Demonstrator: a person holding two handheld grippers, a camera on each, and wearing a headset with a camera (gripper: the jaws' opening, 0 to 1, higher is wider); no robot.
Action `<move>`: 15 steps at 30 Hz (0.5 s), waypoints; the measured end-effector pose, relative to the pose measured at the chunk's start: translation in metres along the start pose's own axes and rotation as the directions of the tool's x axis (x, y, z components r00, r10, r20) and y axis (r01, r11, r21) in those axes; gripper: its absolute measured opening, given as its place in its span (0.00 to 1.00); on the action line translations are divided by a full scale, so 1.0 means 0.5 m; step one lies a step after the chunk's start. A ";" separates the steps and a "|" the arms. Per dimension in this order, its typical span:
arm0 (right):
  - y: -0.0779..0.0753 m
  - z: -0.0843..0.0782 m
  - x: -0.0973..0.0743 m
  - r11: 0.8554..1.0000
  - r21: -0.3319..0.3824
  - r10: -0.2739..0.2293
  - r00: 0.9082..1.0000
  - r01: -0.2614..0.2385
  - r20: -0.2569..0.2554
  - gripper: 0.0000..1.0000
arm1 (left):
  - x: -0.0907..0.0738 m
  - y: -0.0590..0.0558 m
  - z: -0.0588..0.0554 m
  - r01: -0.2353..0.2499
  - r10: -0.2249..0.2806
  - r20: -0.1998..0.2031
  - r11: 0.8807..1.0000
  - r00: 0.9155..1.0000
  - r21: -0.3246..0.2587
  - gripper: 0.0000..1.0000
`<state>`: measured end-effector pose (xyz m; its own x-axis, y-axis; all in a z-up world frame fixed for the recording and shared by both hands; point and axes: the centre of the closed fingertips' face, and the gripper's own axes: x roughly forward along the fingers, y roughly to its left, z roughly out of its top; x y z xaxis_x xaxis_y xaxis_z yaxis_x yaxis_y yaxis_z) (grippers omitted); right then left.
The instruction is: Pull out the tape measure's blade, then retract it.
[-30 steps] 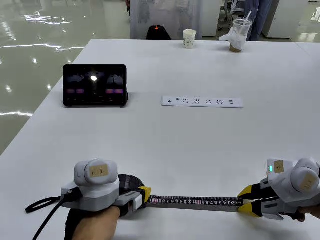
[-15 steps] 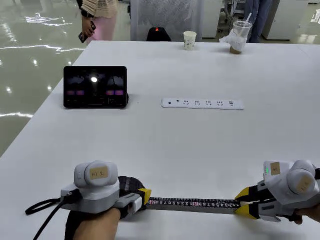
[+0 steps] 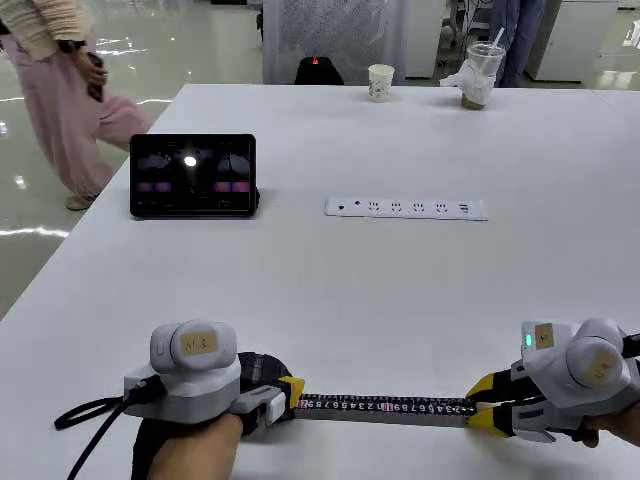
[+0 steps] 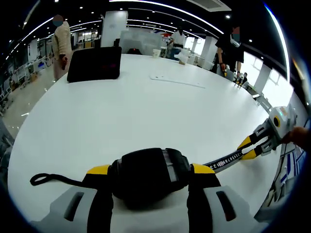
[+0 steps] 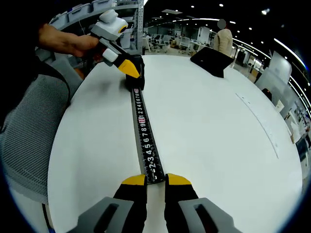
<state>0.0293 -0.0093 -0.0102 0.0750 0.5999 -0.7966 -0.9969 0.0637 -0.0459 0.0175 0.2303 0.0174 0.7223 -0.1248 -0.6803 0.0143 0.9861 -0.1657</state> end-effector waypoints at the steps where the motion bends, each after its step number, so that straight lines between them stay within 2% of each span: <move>1: 0.000 0.001 0.001 1.000 0.002 0.000 1.000 0.000 0.000 0.10 | 0.000 0.000 0.000 0.001 -0.001 0.000 1.000 1.000 -0.001 0.56; 15: 0.004 0.022 0.011 1.000 -0.007 0.001 1.000 -0.001 0.011 0.10 | -0.003 0.004 0.000 0.012 -0.012 0.000 1.000 1.000 -0.021 0.56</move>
<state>0.0278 0.0029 -0.0081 0.0742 0.6085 -0.7901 -0.9971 0.0578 -0.0491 0.0165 0.2324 0.0180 0.7219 -0.1367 -0.6783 0.0085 0.9820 -0.1889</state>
